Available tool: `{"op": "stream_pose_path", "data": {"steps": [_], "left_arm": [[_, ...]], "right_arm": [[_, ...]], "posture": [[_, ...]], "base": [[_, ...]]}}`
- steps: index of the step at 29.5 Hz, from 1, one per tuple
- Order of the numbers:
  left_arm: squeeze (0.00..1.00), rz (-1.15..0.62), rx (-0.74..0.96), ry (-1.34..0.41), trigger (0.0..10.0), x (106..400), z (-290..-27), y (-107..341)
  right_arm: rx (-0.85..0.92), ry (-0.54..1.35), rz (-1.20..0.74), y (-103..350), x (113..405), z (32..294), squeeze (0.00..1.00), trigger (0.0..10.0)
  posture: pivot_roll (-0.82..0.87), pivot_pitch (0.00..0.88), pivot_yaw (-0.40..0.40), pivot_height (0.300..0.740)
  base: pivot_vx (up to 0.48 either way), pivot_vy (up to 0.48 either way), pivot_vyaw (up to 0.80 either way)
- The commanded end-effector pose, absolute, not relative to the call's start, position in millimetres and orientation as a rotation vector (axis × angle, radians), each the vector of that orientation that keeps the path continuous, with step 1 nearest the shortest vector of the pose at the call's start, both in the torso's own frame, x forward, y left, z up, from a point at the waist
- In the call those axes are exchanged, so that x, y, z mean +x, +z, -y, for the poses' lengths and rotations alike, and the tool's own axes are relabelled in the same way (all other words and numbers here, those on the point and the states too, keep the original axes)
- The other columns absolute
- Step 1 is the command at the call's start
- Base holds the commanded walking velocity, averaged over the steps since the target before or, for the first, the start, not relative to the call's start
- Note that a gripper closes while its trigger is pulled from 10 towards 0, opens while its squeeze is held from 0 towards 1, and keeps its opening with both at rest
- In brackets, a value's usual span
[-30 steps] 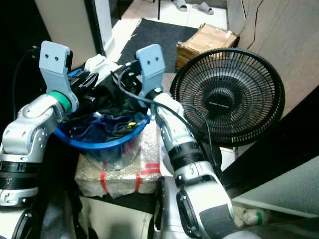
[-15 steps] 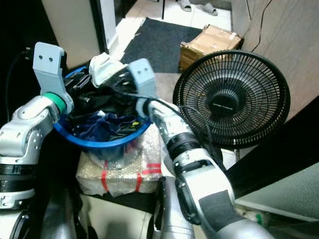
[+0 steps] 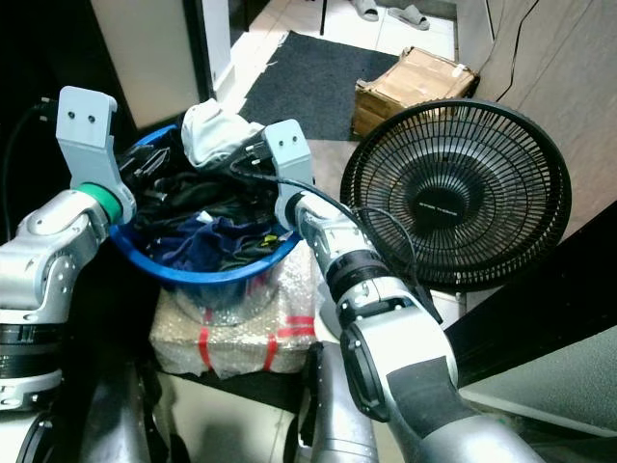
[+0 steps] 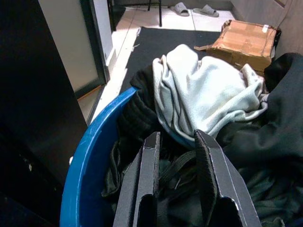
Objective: Clothes washing
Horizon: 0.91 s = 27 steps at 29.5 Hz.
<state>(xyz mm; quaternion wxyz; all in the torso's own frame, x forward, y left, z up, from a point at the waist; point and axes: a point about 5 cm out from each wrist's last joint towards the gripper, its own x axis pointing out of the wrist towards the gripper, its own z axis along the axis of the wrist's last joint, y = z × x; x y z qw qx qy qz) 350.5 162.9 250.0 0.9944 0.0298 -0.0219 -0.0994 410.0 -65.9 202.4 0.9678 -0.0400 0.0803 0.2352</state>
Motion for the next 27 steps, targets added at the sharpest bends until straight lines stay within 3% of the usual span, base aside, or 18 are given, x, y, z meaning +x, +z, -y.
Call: {"op": "stream_pose_path", "data": {"steps": [1, 12, 16, 27], "left_arm": [[0.00, 0.035, 0.058, -0.195, 10.0, 348.4, -164.1, 248.0], [0.00, 0.025, 0.057, -0.176, 10.0, 347.9, -167.4, 246.2], [0.00, 0.030, 0.058, -0.173, 10.0, 347.8, -167.0, 247.6], [0.00, 0.034, 0.061, -0.167, 10.0, 348.0, -167.8, 249.1]], "right_arm": [[-0.072, 0.436, -0.194, 194.5, 410.2, 72.5, 0.00, 0.0], [0.131, 0.412, -0.090, 211.7, 414.3, 77.6, 0.00, 0.0], [0.316, 0.409, -0.012, 231.1, 418.1, 84.2, 0.00, 0.0], [0.388, 0.420, 0.048, 245.2, 419.9, 88.7, 0.00, 0.0]], "posture": [[0.09, 0.214, -0.044, 0.501], [0.09, 0.204, -0.043, 0.501], [0.09, 0.190, -0.037, 0.501], [0.10, 0.179, -0.033, 0.501]], "base": [[0.000, 0.000, 0.00], [0.000, 0.000, 0.00], [0.000, 0.000, 0.00], [0.000, 0.000, 0.00]]}}
